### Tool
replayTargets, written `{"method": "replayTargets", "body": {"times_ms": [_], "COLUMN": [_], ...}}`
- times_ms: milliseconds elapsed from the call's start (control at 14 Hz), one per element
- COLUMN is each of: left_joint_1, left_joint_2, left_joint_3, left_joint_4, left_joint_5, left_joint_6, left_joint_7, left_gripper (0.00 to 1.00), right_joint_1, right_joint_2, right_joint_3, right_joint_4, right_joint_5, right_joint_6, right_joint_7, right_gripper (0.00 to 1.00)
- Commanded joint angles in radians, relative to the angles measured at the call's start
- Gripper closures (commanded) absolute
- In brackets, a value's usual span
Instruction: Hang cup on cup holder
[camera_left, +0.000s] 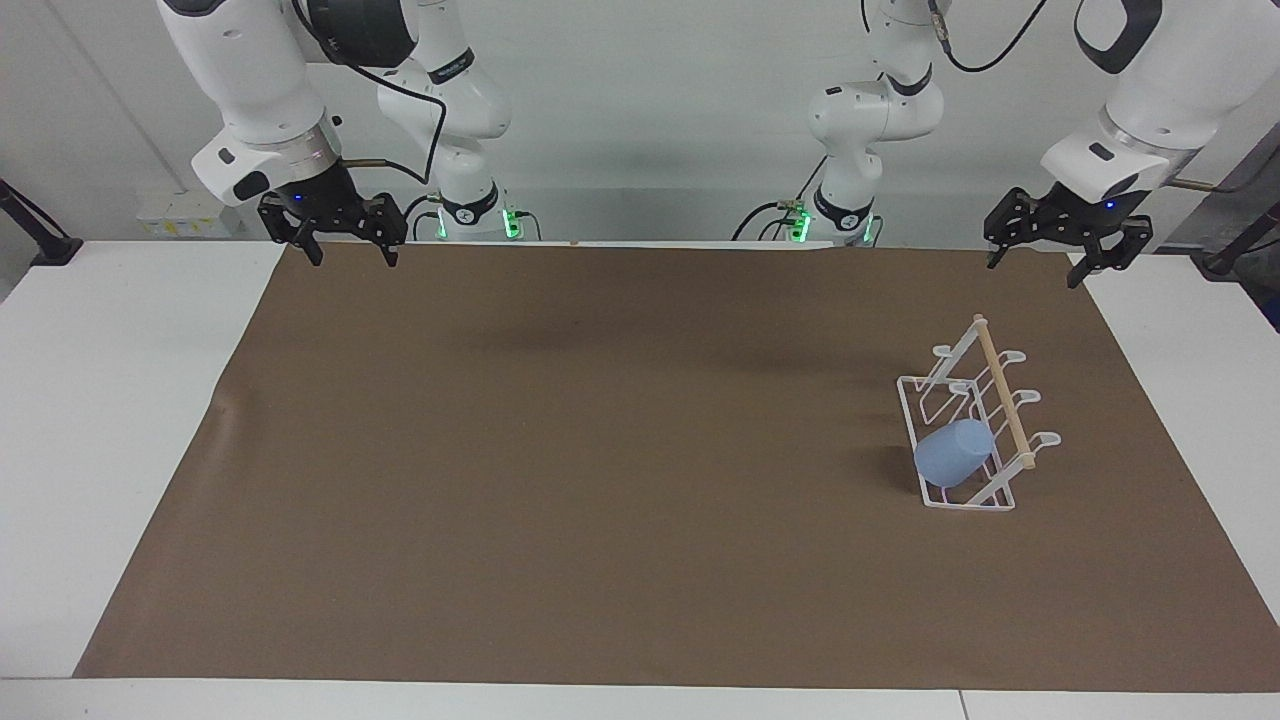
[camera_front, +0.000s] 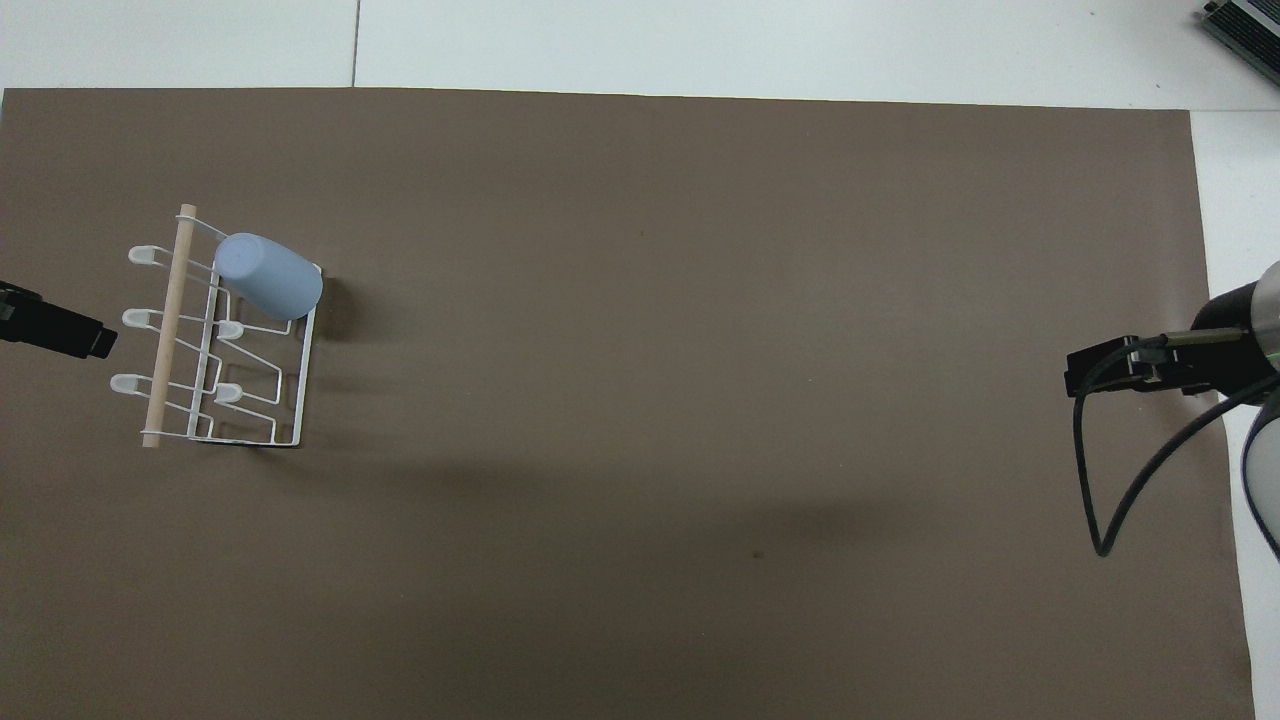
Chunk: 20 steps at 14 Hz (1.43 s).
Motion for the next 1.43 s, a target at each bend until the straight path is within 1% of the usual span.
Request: {"method": "replayTargets", "body": {"times_ms": [0,71,143,357,500,714,786,1071,1357], "left_joint_1": [-0.005,-0.003,-0.003,0.004,0.009,-0.015,-0.037,-0.039,-0.036], "left_joint_2": [0.013,0.001,-0.013,-0.042,-0.08,-0.116,-0.117,-0.119,-0.119], "left_joint_3": [-0.007,-0.014,-0.014,-0.014,-0.011,-0.02,-0.018,-0.018,-0.017], "left_joint_4": [0.053,0.053,0.038,0.0,-0.072,-0.129,-0.131,-0.132,-0.124], "left_joint_5": [0.009,0.037,0.037,0.043,0.043,0.045,0.046,0.039,0.036], "left_joint_6": [-0.019,0.03,0.077,0.058,0.053,0.032,0.018,-0.008,-0.022], "left_joint_7": [-0.007,-0.009,-0.009,-0.004,0.004,-0.005,-0.021,-0.205,-0.216], "left_gripper": [0.0,0.0,0.0,0.0,0.0,0.0,0.0,0.0,0.0], "right_joint_1": [-0.007,-0.007,-0.007,-0.007,-0.007,-0.007,-0.007,-0.007,-0.007], "right_joint_2": [-0.021,-0.021,-0.021,-0.021,-0.021,-0.021,-0.022,-0.022,-0.022], "right_joint_3": [0.001,0.001,0.001,0.001,0.001,0.001,0.001,0.001,0.001], "right_joint_4": [-0.017,-0.017,-0.017,-0.017,-0.015,-0.015,-0.017,-0.017,-0.015], "right_joint_5": [0.001,0.001,0.001,0.001,0.001,0.001,0.001,0.001,0.001], "right_joint_6": [-0.005,-0.005,-0.005,-0.004,-0.004,-0.004,-0.005,-0.005,-0.005], "right_joint_7": [-0.017,-0.017,-0.017,-0.017,-0.017,-0.017,-0.017,-0.017,-0.017], "right_gripper": [0.0,0.0,0.0,0.0,0.0,0.0,0.0,0.0,0.0]}}
